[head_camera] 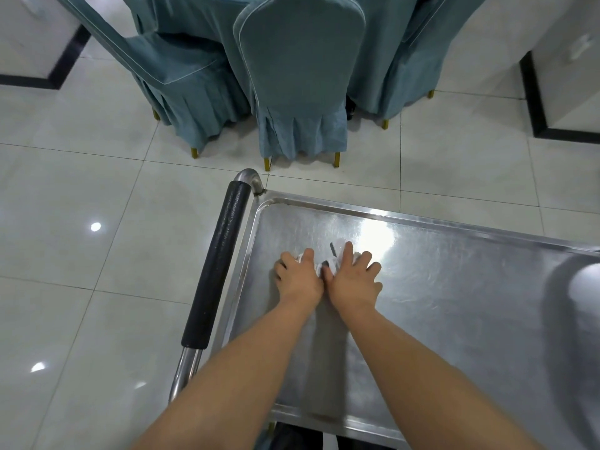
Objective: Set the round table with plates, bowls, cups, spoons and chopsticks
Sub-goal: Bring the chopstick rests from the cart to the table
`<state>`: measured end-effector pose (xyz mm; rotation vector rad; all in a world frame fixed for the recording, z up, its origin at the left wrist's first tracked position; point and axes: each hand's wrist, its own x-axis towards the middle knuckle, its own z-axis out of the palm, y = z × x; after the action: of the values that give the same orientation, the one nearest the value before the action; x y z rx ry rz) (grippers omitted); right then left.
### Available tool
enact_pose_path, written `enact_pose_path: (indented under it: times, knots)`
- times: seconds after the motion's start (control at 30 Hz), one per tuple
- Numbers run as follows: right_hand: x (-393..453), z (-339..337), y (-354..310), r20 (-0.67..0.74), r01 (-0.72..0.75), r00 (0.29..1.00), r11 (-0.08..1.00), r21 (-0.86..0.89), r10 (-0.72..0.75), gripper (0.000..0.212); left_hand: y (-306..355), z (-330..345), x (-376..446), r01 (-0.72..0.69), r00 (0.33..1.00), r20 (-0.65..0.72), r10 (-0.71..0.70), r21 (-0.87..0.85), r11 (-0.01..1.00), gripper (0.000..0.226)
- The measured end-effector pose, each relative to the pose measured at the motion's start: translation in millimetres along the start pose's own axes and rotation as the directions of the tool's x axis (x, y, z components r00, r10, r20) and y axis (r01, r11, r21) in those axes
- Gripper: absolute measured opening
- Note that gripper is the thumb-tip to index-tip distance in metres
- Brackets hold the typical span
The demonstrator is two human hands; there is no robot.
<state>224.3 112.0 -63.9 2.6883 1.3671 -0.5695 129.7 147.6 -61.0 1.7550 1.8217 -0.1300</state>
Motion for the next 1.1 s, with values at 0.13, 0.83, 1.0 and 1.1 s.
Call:
enact_pose_path:
  times: [0.13, 0.83, 1.0, 1.1]
  knots:
    - [2.2, -1.9, -4.1, -0.024, 0.029, 0.999, 0.997, -0.071, -0.031, 0.047, -6.3, -0.6, 3.8, -0.018, 0.999, 0.050, 0.018, -0.007, 1.000, 0.050]
    - [-26.4, -33.1, 2.3, 0.066, 0.163, 0.985, 0.986, -0.020, -0.162, 0.030, -19.4, -41.8, -28.4, 0.046, 0.994, 0.103, -0.028, -0.178, 0.983, 0.041]
    - [-42.9, -74.2, -17.4, 0.073, 0.382, 0.924, 0.919, -0.102, -0.376, 0.037, -13.6, -74.3, -68.3, 0.151, 0.988, 0.075, -0.132, -0.419, 0.895, 0.033]
    - [-62.8, -101.1, -35.2, 0.075, 0.554, 0.833, 0.821, -0.140, -0.549, 0.040, -15.9, -101.4, -105.6, 0.195, 0.975, 0.022, -0.223, -0.571, 0.797, 0.035]
